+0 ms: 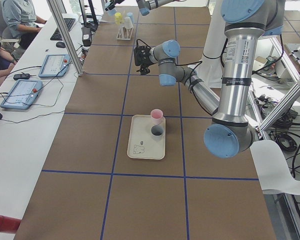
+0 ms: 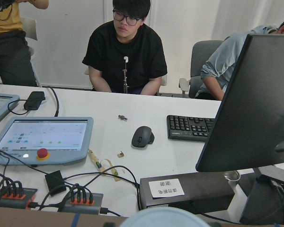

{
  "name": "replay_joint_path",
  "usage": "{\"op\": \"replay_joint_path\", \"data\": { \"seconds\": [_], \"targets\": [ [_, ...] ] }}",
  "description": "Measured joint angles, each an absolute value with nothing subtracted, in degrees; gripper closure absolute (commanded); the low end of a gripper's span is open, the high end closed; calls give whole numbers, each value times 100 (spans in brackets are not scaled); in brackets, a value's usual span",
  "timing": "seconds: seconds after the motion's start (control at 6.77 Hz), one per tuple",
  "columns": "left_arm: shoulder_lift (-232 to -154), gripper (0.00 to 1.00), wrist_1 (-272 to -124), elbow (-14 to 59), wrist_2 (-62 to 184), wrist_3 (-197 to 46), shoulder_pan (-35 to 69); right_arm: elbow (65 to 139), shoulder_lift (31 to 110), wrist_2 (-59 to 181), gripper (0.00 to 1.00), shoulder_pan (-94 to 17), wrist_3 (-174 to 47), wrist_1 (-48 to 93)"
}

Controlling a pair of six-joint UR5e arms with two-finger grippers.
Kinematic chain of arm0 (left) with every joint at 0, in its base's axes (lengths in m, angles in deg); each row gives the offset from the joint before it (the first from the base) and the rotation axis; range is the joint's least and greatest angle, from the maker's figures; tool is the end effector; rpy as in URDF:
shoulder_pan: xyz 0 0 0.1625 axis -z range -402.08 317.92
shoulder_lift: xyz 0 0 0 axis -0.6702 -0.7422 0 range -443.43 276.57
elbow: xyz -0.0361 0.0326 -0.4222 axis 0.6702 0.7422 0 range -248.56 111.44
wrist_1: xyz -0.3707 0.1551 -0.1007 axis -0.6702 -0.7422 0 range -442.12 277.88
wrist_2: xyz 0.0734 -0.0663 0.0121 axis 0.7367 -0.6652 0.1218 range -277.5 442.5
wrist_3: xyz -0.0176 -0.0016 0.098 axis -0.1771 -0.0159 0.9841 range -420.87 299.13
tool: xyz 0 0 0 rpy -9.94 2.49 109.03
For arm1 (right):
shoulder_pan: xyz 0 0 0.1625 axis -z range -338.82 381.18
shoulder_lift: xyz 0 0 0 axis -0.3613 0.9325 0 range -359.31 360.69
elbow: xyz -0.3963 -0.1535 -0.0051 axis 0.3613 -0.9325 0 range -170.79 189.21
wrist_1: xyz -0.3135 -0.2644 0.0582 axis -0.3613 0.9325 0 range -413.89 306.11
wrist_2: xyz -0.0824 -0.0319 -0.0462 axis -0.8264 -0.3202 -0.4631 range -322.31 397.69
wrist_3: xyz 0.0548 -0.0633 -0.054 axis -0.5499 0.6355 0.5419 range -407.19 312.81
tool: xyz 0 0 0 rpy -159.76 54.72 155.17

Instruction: Transfer IKEA cup to right arm and place on rack

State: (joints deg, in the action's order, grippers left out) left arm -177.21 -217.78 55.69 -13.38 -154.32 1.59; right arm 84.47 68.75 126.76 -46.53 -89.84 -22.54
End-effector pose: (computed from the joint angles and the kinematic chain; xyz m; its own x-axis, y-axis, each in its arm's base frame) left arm 0.2379 -0.3973 0.2568 0.0425 -0.1233 -0.9915 0.6169 0.7838 -0.0711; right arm -0.1330 -0.6799 0.4575 0.7897 -0.0123 0.6133 -0.5165 0.5260 0.6757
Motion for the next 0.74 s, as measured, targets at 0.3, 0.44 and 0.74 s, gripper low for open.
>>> {"op": "replay_joint_path", "data": {
  "seconds": [0.3,0.44,0.74],
  "targets": [
    [-17668,0,-21766,5579,-1385,-15397,182,7951,6900,12688,100,-4726,-8720,-2877],
    [-17663,0,-21765,5578,-1392,-15395,184,7812,6923,12693,100,-4704,-8694,-3037],
    [-17665,0,-21765,5580,-1404,-15395,186,7728,7062,12709,100,-4625,-8686,-3169]
  ]
}}
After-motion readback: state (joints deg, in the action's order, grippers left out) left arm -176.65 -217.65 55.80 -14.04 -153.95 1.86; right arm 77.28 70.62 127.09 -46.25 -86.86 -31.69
